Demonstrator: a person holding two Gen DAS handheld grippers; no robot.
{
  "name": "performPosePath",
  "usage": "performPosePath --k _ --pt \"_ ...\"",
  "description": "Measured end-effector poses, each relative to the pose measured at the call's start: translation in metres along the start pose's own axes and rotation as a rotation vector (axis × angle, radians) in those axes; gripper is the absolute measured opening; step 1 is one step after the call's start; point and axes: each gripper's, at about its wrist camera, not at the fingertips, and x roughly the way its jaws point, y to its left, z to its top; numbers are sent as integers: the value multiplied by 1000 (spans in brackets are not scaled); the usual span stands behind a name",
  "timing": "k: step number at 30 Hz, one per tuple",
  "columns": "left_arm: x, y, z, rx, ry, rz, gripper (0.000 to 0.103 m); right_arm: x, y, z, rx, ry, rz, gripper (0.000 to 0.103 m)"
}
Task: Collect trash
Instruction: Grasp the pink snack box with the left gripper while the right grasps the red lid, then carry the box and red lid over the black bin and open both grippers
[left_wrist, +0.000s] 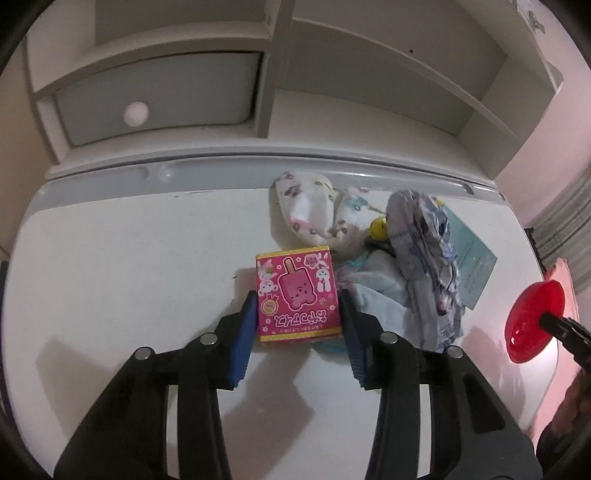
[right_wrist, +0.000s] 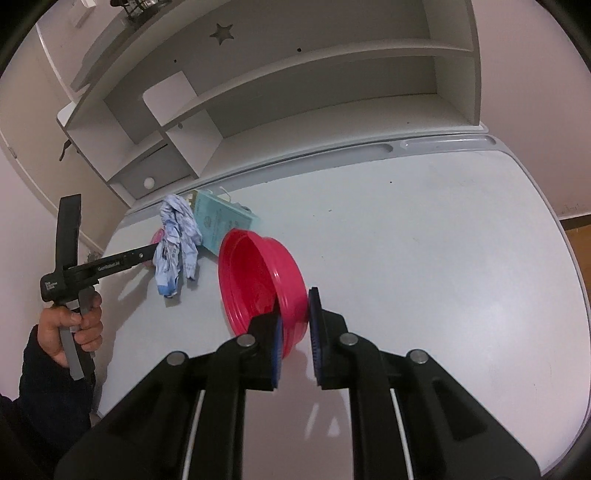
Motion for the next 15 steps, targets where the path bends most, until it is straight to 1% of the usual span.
performPosePath --k 3,6,8,11,14,15 --pt "-23 -4 -2 14 -52 43 42 -10 -2 -4 4 -17 -3 13" --pt "-46 -7 -4 16 -87 47 42 -18 -7 -7 14 -31 -11 13" --pt "-60 -18 -8 43 -108 55 42 -28 -15 -12 28 -44 -24 13" --pt "-71 -51 -14 105 -121 35 42 -51 -37 -23 68 -79 -56 13" --pt "-73 -101 -23 197 -123 -21 42 -78 -66 -39 124 -115 -103 13" --pt "-72 -121 -26 232 -121 -49 42 -93 -83 -49 155 -135 -140 13"
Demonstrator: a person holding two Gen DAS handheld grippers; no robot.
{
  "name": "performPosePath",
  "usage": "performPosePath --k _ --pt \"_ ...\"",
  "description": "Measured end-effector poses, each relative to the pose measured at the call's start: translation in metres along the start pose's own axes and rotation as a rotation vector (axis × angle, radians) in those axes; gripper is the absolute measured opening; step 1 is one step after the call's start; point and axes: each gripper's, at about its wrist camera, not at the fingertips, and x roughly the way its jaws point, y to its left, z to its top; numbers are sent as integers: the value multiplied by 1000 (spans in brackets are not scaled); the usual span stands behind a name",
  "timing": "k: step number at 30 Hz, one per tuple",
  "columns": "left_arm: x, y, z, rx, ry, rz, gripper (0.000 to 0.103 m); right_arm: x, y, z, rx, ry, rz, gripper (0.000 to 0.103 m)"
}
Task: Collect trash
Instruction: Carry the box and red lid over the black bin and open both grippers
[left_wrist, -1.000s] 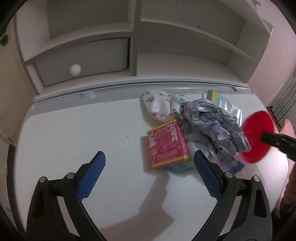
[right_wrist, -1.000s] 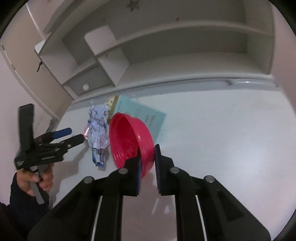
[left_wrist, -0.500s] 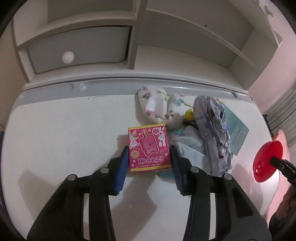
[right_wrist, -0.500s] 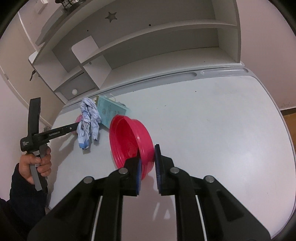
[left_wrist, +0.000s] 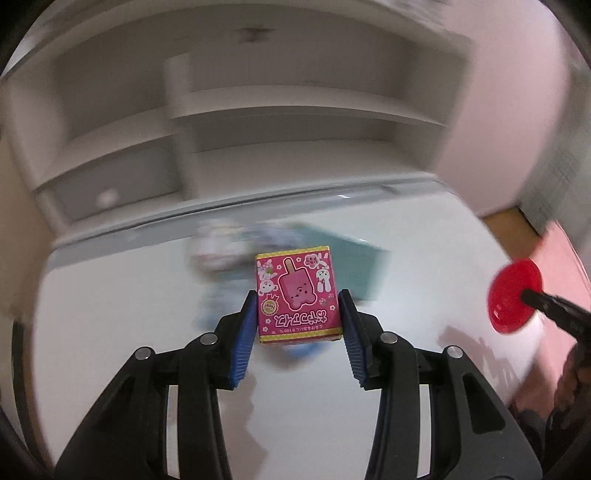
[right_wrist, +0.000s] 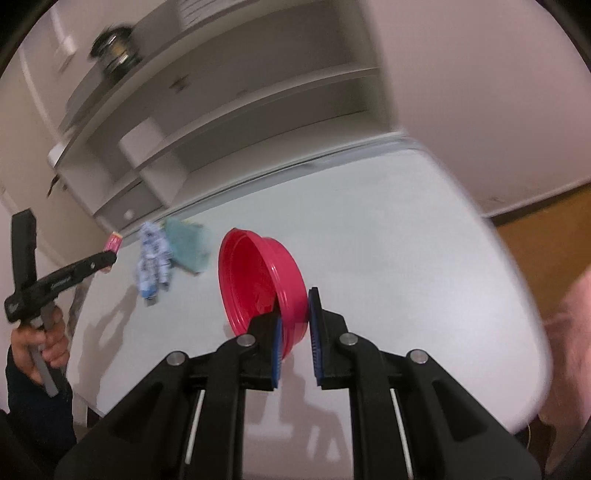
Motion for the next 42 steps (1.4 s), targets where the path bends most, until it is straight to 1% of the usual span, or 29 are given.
performPosePath --k 2,4,6,8,10,12,13,14,15,17,18,19,22,24,27,29,34,39,42 --pt "9 -46 6 70 4 -68 42 -24 -32 -10 44 -33 -68 13" --pt "18 -103 6 155 9 -154 42 -50 -66 -23 99 -64 -127 13" --pt "27 -158 3 236 30 -237 42 -80 -106 -41 155 -94 -220 13" --pt "33 -216 -3 328 38 -326 42 -101 -138 -59 211 -106 -288 13" --pt "36 -278 -12 427 47 -411 42 -126 -181 -86 304 -109 -351 13" --pt "42 -328 -25 503 72 -479 42 -144 -216 -112 377 -105 -417 13" --pt "45 -355 -33 545 87 -519 42 -149 -228 -123 404 -99 -438 13" --pt "48 -375 -42 579 99 -545 42 -154 -245 -137 440 -90 -463 13" --pt "52 -403 -53 625 111 -578 42 -157 -259 -149 468 -77 -489 13" --pt "63 -438 -69 692 120 -607 42 -159 -282 -170 505 -47 -532 13" --pt "71 -461 -80 735 130 -623 42 -157 -296 -183 529 -23 -552 13" --pt "79 -475 -87 758 149 -639 42 -155 -309 -197 555 7 -567 13" --pt "107 -510 -114 816 202 -671 42 -144 -337 -229 613 81 -585 13" --pt "128 -530 -131 849 244 -656 42 -134 -356 -251 656 141 -585 13" --pt "152 -550 -152 891 294 -643 42 -115 -371 -272 706 214 -565 13" --pt "166 -562 -168 935 318 -621 43 -106 -375 -282 715 249 -560 13" --pt "186 -574 -194 974 368 -606 43 -92 -380 -293 729 278 -535 13" --pt "191 -576 -202 986 389 -602 43 -93 -381 -293 733 267 -522 13" --pt "189 -577 -202 983 400 -604 43 -99 -384 -293 753 253 -515 13"
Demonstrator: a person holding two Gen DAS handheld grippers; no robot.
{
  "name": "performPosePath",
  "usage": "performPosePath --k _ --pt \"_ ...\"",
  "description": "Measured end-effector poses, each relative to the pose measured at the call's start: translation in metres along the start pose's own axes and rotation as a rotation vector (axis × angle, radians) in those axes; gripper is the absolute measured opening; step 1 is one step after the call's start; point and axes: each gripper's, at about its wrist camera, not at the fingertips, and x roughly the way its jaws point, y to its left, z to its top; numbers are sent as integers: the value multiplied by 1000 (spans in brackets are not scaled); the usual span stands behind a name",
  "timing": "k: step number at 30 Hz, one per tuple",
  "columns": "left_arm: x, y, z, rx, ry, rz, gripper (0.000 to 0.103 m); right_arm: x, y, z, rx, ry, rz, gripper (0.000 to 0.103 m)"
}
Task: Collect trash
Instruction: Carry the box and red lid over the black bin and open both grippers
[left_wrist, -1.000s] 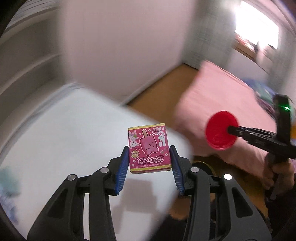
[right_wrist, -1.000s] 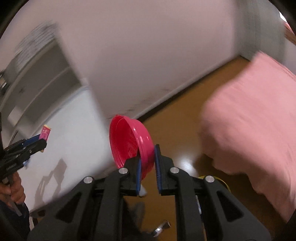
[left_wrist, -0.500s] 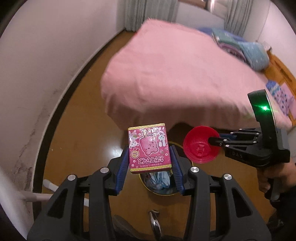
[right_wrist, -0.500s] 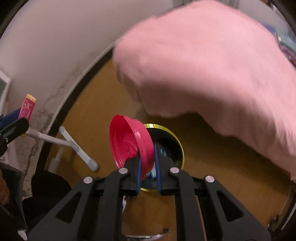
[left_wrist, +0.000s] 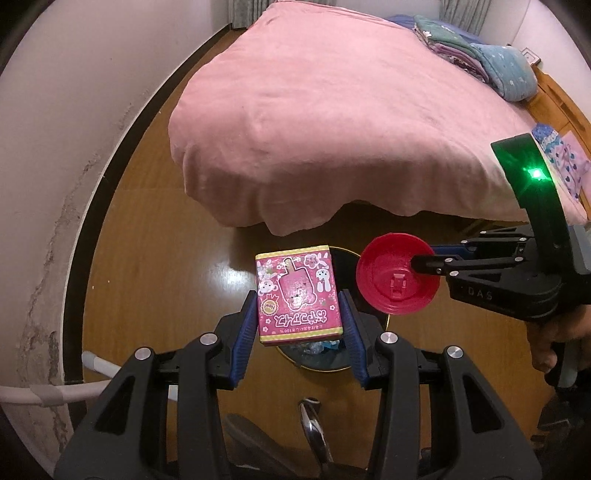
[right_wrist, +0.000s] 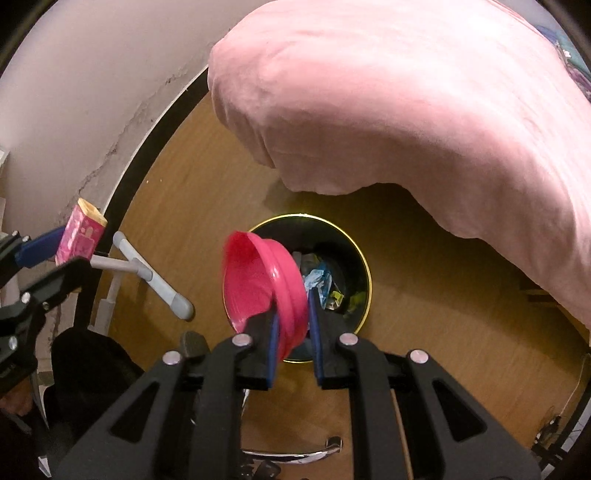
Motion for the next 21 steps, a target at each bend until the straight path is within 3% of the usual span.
performPosePath --k 2,5,15,17,18,19,21 --pt "1 -1 1 3 5 -4 43 0 -3 4 11 1 12 19" --pt "1 -5 1 17 8 -2 43 -6 -5 3 26 -26 22 56" --pt "0 -31 10 108 24 -26 44 -37 -23 9 91 -126 13 58" --pt "-2 -37 14 127 20 -23 55 -49 -28 10 110 -155 9 58" --pt "-4 -40 15 136 16 -19 67 -55 -30 9 115 -167 6 58" --pt "-9 -42 17 150 1 -13 73 -59 -30 8 117 -175 5 58" --pt "-21 -43 21 167 -32 -11 78 -69 -27 8 113 -192 3 58"
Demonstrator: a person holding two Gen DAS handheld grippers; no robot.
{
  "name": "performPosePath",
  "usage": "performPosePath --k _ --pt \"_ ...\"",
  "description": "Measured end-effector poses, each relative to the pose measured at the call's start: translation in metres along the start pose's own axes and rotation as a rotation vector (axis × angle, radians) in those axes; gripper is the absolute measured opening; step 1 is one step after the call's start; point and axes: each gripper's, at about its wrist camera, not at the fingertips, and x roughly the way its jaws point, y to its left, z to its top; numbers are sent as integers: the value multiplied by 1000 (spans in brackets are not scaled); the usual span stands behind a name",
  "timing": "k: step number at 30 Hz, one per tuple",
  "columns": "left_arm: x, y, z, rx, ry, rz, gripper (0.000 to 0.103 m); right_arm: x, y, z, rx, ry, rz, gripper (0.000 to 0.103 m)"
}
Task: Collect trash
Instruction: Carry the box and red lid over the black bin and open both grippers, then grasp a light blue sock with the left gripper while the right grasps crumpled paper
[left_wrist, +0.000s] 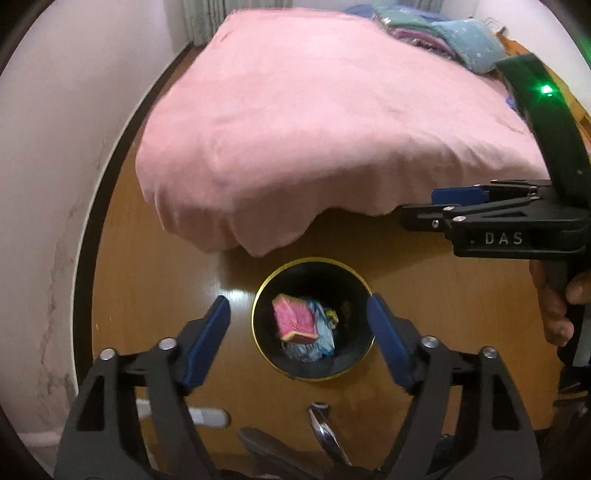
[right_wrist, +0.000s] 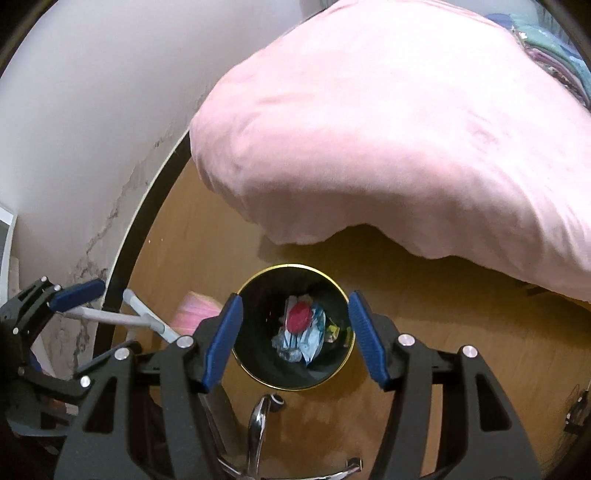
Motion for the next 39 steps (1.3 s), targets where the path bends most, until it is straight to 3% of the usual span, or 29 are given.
performPosePath --k 4,7,10,14,18,22,27,29,34,39 --pt "-36 11 0 -40 -56 33 80 -20 21 1 -49 -33 13 59" --pt "-79 25 -16 -78 -109 105 87 -35 56 1 -115 -58 55 60" --pt "-132 45 -45 -148 -169 191 91 -49 108 -2 -220 -85 114 61" --pt "-205 79 -98 -301 -236 308 92 -65 211 -17 -419 -100 232 62" --pt "-275 123 -179 -507 -274 447 92 -76 319 -45 -623 -87 362 62" --pt "-337 164 -287 -764 -266 624 92 -84 434 -95 -828 -49 499 62" --pt "-396 191 -422 -1063 -232 759 92 -96 557 -169 -1064 -8 601 62" --pt "-416 192 -472 -1162 -221 816 92 -103 602 -202 -1147 50 669 62" --pt "-445 186 -555 -1308 -243 836 92 -108 673 -261 -1252 142 732 62" --pt "-451 185 -579 -1331 -250 805 92 -86 724 -286 -1241 227 698 62"
